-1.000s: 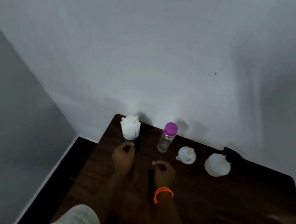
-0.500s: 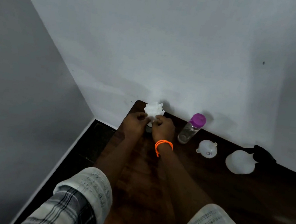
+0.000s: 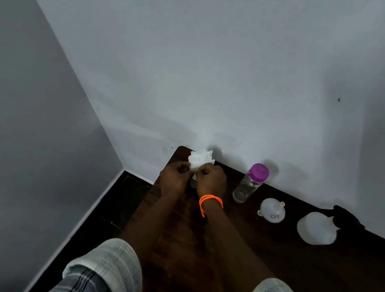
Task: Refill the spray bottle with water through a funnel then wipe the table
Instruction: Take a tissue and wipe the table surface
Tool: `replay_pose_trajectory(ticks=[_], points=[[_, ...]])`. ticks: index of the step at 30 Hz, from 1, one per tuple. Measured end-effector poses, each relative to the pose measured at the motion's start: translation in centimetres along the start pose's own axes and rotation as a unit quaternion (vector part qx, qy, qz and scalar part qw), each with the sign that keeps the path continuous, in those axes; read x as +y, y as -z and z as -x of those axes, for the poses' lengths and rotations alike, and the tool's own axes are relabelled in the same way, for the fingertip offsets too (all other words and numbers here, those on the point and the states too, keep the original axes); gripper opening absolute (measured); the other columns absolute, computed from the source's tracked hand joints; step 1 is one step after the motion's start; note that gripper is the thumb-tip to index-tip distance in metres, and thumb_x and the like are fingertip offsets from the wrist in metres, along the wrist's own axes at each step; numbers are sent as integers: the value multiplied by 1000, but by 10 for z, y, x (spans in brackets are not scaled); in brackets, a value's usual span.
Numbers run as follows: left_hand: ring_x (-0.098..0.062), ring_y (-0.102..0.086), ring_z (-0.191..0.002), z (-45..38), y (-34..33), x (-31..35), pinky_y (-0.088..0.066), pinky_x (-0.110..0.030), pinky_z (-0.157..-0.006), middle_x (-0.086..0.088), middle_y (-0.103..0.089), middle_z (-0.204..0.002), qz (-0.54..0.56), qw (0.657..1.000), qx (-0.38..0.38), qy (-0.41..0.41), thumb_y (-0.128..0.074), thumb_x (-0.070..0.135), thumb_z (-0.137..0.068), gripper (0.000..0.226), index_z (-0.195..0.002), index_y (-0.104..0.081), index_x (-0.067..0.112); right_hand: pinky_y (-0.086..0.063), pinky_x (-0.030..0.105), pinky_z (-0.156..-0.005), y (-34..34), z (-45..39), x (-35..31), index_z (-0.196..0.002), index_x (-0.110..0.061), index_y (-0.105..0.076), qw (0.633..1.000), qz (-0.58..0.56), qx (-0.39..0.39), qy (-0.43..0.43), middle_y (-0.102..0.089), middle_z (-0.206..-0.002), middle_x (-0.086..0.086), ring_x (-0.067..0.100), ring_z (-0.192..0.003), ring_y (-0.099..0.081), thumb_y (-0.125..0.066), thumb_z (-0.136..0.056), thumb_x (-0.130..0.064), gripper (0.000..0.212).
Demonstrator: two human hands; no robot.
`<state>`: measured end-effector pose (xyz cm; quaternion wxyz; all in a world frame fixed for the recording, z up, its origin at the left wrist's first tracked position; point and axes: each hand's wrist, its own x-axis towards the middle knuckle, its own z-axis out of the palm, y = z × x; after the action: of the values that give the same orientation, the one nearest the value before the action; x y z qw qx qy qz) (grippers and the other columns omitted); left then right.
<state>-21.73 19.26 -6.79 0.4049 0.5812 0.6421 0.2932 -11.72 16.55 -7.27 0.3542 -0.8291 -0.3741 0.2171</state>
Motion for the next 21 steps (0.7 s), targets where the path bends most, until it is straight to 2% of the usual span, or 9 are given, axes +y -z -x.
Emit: replay_pose_trajectory(ticks=[7, 10, 12, 14, 18, 21], points=[[-12, -66, -90, 0, 2, 0, -40, -19, -76, 2, -75, -96, 4, 1000, 5, 11, -81, 34, -76, 32, -105, -74, 22, -48, 32, -75, -1, 1, 2, -95, -16, -73, 1000, -17, 12, 12, -66, -99, 11, 29, -93, -65, -71, -85, -25, 14], [-8, -58, -83, 1, 3, -1, -39, -19, -69, 3, -71, -91, 0, 1000, -23, 5, -79, 25, -79, 26, -105, -74, 21, -47, 31, -73, -6, -3, 3, -87, -17, -73, 1000, 2, 11, 26, -66, -98, 11, 31, -92, -66, -71, -85, -23, 7], [-6, -57, -81, 1, 4, -3, -38, -9, -60, 4, -70, -90, 5, 1000, -28, 5, -78, 21, -80, 26, -105, -75, 20, -48, 33, -72, -9, -3, 4, -84, -16, -73, 1000, 5, 15, 27, -65, -97, 13, 33, -90, -66, -68, -85, -17, 5], [-6, -59, -83, 2, 5, -3, -37, 0, -59, 1, -74, -95, 9, 1000, -21, 8, -78, 20, -80, 25, -104, -76, 19, -48, 33, -72, -10, -1, 5, -84, -13, -71, 999, -4, 17, 32, -64, -96, 13, 33, -89, -65, -67, -85, -12, 4], [-6, -58, -85, 3, 6, -3, -35, 2, -60, 1, -73, -97, 19, 1000, -17, 15, -78, 18, -79, 27, -106, -75, 18, -41, 25, -72, -7, 9, 5, -83, -10, -67, 994, -64, 41, 74, -60, -90, 5, 26, -86, -62, -69, -85, -7, 4], [-3, -56, -78, 6, 7, -1, -36, 3, -61, 1, -72, -94, 35, 999, -16, 5, -77, 13, -78, 28, -106, -74, 17, -44, 26, -76, -2, 17, 3, -86, -12, -66, 987, -116, 52, 95, -65, -88, -1, 21, -89, -62, -66, -87, -11, 2]])
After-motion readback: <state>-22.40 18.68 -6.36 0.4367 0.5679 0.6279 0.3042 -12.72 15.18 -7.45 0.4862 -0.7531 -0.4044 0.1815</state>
